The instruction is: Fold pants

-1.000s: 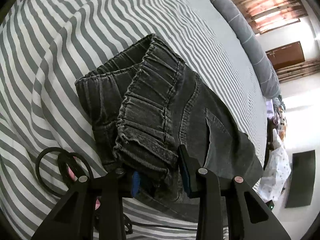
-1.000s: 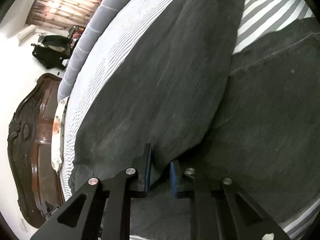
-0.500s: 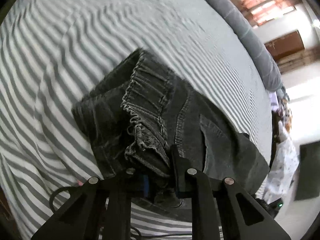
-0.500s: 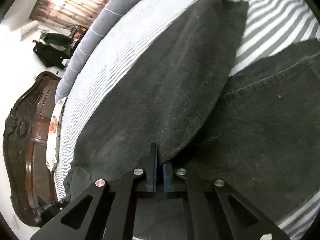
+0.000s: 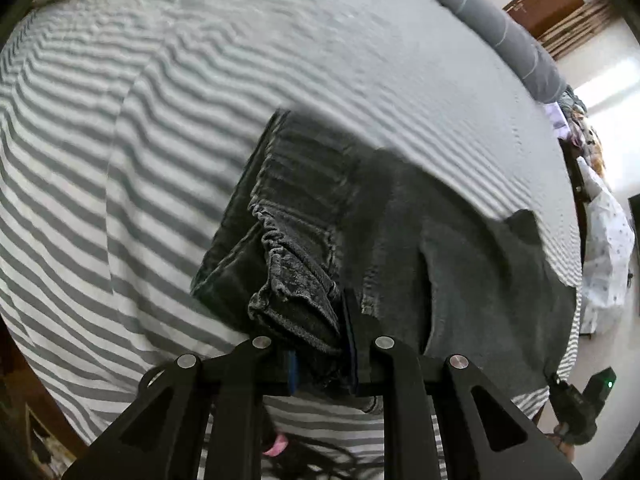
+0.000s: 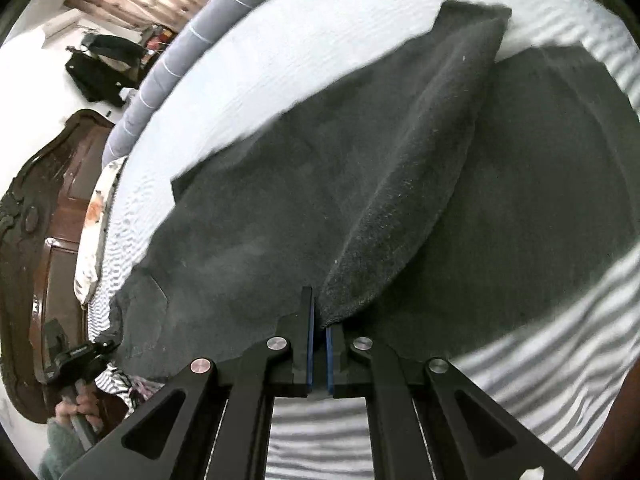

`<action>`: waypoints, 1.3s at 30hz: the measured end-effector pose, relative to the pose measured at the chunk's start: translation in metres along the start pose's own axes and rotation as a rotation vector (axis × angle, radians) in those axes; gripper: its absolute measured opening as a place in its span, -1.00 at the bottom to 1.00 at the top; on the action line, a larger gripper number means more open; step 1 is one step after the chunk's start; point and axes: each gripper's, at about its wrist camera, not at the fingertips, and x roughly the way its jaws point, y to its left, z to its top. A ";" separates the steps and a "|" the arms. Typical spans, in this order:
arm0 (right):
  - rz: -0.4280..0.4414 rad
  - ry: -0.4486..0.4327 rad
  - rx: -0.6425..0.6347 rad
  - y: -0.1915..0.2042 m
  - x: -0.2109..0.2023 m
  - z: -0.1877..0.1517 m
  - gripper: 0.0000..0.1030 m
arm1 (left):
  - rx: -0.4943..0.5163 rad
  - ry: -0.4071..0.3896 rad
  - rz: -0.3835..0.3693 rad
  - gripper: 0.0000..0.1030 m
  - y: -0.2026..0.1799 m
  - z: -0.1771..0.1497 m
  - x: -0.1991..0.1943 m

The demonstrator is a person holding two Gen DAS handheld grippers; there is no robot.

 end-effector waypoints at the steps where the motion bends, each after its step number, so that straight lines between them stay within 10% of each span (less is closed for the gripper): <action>1: 0.003 0.009 0.010 -0.003 0.001 -0.004 -0.92 | -0.007 -0.005 -0.008 -0.64 0.002 -0.002 0.002; 21: 0.280 -0.055 0.249 -0.070 0.006 0.018 -0.42 | 0.178 -0.300 0.157 -0.14 -0.051 -0.069 -0.056; 26: 0.361 -0.087 0.293 -0.078 0.003 0.026 -0.42 | 0.423 -0.384 0.157 -0.13 -0.115 -0.103 -0.061; 39: 0.387 -0.087 0.306 -0.093 -0.006 0.063 -0.42 | 0.997 -0.232 -0.050 -0.11 -0.294 -0.189 0.035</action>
